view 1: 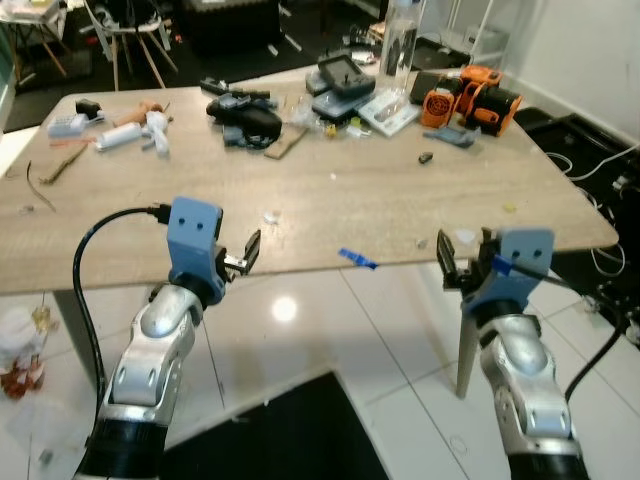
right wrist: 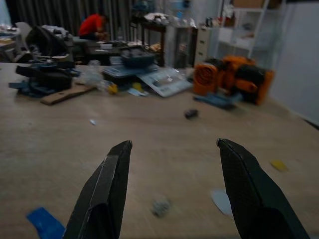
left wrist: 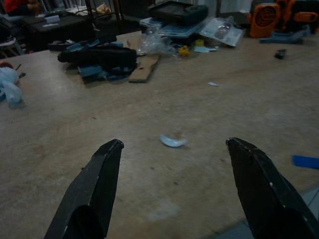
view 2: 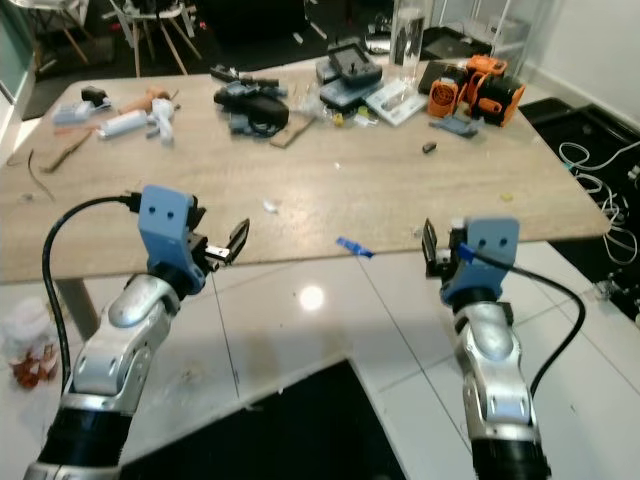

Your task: Picking trash to rubbish bin

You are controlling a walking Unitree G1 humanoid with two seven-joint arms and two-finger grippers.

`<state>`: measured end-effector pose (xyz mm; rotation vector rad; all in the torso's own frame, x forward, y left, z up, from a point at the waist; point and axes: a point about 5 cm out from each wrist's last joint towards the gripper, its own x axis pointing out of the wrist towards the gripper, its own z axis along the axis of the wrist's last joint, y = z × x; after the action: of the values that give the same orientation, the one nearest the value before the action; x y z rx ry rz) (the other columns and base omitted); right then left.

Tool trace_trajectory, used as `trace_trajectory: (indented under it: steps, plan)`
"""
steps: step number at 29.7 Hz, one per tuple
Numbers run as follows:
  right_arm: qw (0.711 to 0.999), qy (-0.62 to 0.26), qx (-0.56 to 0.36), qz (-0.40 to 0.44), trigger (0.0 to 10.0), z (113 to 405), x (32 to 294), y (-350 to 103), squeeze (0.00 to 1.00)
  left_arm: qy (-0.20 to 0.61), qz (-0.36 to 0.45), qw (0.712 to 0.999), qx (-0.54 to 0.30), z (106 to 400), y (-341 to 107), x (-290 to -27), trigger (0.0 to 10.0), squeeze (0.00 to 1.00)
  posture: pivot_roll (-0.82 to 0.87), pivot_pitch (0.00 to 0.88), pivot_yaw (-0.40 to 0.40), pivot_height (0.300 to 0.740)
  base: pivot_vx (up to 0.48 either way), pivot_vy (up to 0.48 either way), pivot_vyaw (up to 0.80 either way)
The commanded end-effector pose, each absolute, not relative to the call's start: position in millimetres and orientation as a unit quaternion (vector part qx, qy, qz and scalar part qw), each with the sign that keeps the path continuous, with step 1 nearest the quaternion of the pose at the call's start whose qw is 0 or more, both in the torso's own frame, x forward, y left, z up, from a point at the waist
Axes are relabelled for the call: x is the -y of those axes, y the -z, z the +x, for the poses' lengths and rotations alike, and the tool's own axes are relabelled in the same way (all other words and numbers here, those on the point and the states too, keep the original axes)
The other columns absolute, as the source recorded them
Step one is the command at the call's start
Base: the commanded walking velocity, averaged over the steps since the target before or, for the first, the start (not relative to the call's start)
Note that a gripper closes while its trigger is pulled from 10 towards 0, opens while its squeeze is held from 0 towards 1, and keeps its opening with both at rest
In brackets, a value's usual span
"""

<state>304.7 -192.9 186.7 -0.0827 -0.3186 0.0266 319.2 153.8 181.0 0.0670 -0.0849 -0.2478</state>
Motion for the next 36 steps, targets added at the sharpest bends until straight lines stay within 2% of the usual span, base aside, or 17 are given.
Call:
trace_trajectory:
  steps: [1, 4, 10, 21, 28, 36]
  plan:
    - [0.986, -0.035, 0.159, -0.044, 10.0, 304.5, 183.7, -186.2, 0.0, 0.117, 0.034, 0.992, 0.03, 318.2, -176.7, -158.0, 10.0, 0.0, -0.04, 0.119, 0.06, 0.74, 0.349, 0.0, 0.0]
    - [0.982, -0.065, 0.165, -0.064, 10.0, 308.1, 177.0, -191.2, 0.0, 0.118, 0.033, 0.992, 0.034, 319.1, -179.4, -157.2, 10.0, 0.0, -0.04, 0.119, 0.06, 0.74, 0.344, 0.0, 0.0]
    - [0.982, -0.065, 0.165, -0.066, 10.0, 309.3, 178.2, -192.5, 0.0, 0.118, 0.033, 0.992, 0.036, 318.1, -179.5, -157.0, 10.0, 0.0, -0.04, 0.114, 0.055, 0.74, 0.346, 0.0, 0.0]
    - [0.988, -0.004, 0.135, -0.073, 10.0, 308.4, 193.6, -182.4, 0.0, 0.123, 0.034, 0.991, 0.033, 317.4, -178.9, -155.9, 10.0, 0.0, -0.04, 0.123, 0.063, 0.74, 0.346, 0.0, 0.0]
    - [0.989, 0.072, 0.103, -0.081, 10.0, 305.0, 218.1, -173.9, 0.0, 0.126, 0.035, 0.991, 0.032, 317.1, -178.6, -153.9, 10.0, 0.0, -0.04, 0.128, 0.061, 0.74, 0.345, 0.0, 0.0]
    - [0.989, 0.084, 0.093, -0.082, 10.0, 301.9, 219.4, -169.1, 0.0, 0.129, 0.036, 0.991, 0.03, 316.9, -177.5, -152.1, 10.0, 0.0, -0.05, 0.138, 0.062, 0.74, 0.345, 0.0, 0.0]
